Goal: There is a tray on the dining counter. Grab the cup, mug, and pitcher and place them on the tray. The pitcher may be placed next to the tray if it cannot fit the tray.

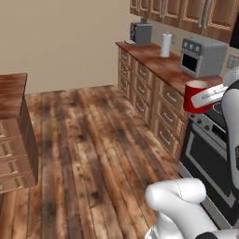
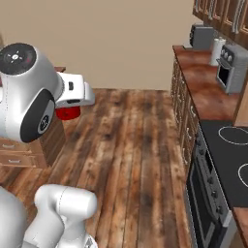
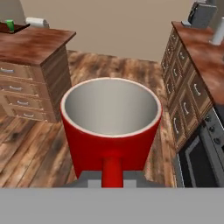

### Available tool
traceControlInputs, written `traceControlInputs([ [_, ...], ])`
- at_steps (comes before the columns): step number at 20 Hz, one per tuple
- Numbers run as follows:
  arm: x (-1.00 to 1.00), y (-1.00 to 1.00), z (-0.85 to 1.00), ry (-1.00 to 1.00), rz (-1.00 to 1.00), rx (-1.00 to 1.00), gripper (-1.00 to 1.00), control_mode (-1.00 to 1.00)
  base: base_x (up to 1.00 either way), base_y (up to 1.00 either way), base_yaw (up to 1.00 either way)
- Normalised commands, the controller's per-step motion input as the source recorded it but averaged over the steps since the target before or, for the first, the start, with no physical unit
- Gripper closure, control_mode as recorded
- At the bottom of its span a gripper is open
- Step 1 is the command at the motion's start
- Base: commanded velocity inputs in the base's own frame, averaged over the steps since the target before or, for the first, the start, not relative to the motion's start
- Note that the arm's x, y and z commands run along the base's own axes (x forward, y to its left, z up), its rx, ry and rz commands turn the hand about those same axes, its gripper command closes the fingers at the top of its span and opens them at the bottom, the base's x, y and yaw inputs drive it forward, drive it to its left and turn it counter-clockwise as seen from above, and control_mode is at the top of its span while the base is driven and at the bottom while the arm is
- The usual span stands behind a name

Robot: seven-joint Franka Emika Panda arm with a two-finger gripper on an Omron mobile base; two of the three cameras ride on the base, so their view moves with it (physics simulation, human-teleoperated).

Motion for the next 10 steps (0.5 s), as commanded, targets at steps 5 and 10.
traceControlInputs([
  [5, 0.0, 0.0, 0.0, 0.0, 0.0, 0.0, 1.0, 1.0, 0.62, 0.16, 0.26],
  [10, 0.0, 0.0, 0.0, 0.0, 0.0, 0.0, 1.0, 1.0, 0.96, 0.04, 0.03],
])
